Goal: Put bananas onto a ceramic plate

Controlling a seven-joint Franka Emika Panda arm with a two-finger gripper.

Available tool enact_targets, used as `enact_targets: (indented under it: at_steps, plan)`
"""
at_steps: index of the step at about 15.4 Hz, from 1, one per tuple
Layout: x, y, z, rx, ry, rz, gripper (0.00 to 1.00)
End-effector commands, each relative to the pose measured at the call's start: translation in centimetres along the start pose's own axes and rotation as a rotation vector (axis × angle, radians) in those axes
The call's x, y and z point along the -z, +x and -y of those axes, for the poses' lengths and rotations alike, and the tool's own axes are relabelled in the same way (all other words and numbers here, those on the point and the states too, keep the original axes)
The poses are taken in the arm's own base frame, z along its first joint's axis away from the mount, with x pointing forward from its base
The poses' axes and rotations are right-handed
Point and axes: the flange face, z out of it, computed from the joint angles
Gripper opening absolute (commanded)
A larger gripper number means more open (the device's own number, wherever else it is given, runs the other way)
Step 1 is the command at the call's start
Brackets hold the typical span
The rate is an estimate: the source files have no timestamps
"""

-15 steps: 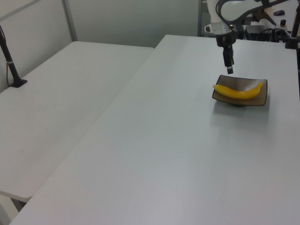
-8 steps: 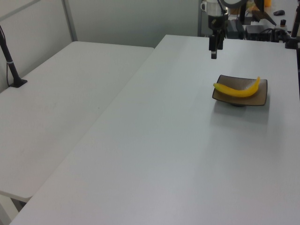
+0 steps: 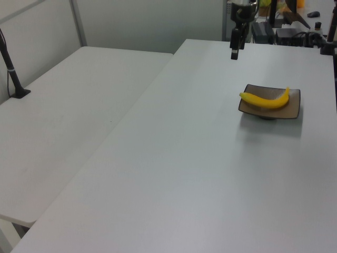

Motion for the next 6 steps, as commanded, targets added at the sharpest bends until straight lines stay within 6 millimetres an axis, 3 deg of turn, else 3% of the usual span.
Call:
enact_targets:
  at_steps: [1,6]
  plan:
    - [0.1,-2.5,1.6,0.013,0.004,0.036,1.00]
    - [-1.3,-3.1,3.2,-0.017,-0.003,0.082,1.00]
